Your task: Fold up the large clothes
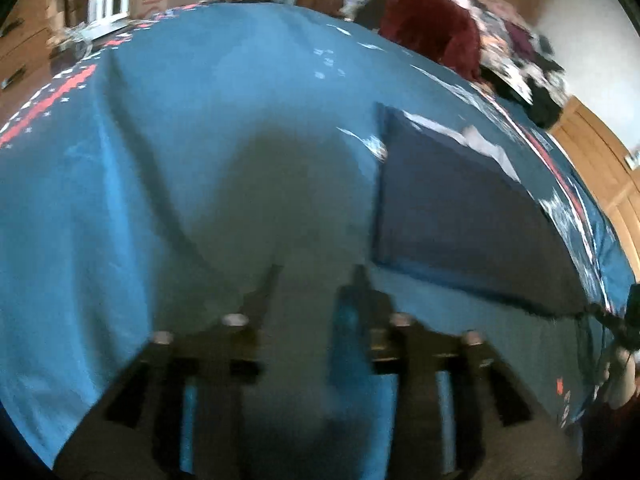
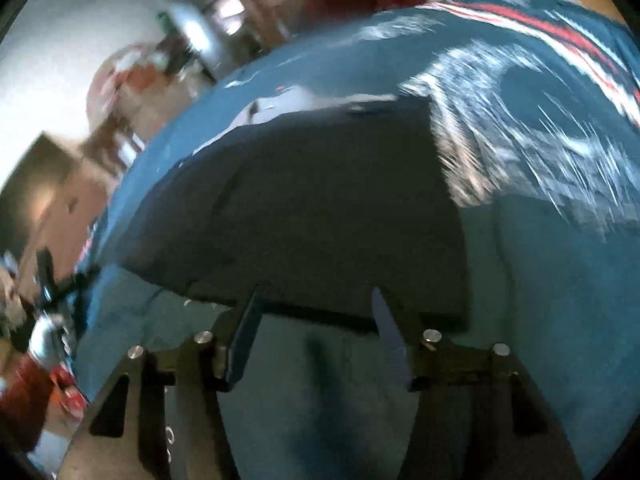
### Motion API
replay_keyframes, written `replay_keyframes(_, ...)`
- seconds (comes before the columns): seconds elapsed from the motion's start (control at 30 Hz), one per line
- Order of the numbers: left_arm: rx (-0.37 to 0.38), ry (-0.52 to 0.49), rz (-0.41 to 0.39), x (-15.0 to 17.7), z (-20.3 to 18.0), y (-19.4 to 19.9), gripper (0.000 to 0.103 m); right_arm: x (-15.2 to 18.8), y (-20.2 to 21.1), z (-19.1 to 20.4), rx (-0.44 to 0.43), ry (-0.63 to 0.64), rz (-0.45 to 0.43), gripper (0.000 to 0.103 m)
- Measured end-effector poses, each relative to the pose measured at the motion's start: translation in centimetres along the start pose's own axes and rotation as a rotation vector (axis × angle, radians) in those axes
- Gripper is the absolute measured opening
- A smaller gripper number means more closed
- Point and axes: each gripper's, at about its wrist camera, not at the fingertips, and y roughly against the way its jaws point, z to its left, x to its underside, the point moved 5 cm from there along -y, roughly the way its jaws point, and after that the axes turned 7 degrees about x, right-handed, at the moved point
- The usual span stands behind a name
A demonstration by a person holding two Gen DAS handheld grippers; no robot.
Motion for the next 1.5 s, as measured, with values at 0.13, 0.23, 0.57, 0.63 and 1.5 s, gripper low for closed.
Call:
replay_keyframes(0.13,0.035,0.008,-0.023,-0.8,1.2,-1.3,0.059,1.8,-1.5,-1.9,-0.056,-0.039,0.006,0.06)
replay_keyframes(0.23,0.066,0.022,-0.021,-0.9,1.1,-1.6,0.062,2.1,-2.2,-1.6,-0.092,-0.005,-0.039,0.07)
replay_keyframes(0.57,0.128,0.038,-0.036,-0.8,1.3,-1.6,0.083,2.1,-2.8,-0.1,-0.149,0.085,-0.052,0.099)
replay_keyframes(0.63,0.136,0.039,-0.031,-0.8,1.2,-1.7,0.084,2.5,-2.5,-0.1,-0.155,0.077,-0.055,0.099)
replay_keyframes(1.5,0.178,0.095,0.015,-1.5,0.8,0.8,0.09,2.6,-2.3,0.3,-0.141,0.102,-0.047,0.103)
